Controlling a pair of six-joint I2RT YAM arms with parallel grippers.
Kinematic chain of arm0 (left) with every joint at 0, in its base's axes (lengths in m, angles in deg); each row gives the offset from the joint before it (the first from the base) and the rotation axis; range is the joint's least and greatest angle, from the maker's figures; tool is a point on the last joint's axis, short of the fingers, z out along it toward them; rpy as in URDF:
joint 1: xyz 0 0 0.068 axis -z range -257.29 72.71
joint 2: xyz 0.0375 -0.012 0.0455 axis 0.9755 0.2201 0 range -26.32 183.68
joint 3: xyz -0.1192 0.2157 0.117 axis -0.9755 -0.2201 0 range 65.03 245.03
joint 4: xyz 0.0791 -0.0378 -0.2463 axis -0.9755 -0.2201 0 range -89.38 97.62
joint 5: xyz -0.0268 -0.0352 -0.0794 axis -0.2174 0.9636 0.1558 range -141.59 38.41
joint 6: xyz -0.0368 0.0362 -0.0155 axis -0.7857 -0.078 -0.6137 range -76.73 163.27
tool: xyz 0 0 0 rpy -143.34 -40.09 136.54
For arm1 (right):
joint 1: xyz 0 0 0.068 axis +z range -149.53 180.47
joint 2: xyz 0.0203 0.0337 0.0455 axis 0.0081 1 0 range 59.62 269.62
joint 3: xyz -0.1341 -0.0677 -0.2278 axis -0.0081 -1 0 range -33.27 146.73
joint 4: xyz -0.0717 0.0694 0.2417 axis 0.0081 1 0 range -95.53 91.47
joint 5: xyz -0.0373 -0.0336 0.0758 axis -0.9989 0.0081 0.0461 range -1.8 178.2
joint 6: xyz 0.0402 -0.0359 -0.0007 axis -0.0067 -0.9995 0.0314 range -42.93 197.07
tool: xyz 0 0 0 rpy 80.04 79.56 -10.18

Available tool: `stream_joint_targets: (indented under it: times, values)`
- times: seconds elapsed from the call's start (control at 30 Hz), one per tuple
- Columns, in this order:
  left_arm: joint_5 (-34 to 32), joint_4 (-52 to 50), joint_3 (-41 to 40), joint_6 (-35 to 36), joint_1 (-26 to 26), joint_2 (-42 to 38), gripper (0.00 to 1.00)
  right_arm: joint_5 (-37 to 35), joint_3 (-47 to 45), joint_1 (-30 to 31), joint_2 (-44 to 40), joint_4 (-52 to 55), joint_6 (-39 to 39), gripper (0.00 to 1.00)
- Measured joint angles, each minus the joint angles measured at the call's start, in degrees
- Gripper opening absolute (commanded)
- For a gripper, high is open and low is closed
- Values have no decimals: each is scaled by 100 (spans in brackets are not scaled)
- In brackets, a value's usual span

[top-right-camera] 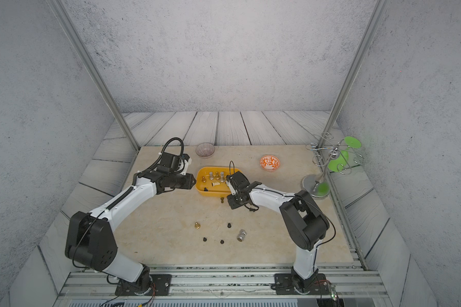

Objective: Put the chess pieces into the storage box
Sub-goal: Pick up the chess piece at the center of the board.

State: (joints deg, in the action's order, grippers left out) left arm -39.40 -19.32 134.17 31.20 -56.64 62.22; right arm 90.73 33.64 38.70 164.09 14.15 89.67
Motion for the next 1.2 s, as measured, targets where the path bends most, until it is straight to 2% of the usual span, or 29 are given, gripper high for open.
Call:
stream_joint_targets:
  times: [0.6, 0.93, 1.2]
  values:
    - [118, 0, 0, 0, 0, 0, 34, -13, -96, 11, 151, -114, 55, 25]
    - [120, 0, 0, 0, 0, 0, 34, -13, -208, 11, 151, -131, 74, 14]
    - [118, -2, 0, 2, 0, 0, 34, -26, -144, 11, 118, 50, 63, 13]
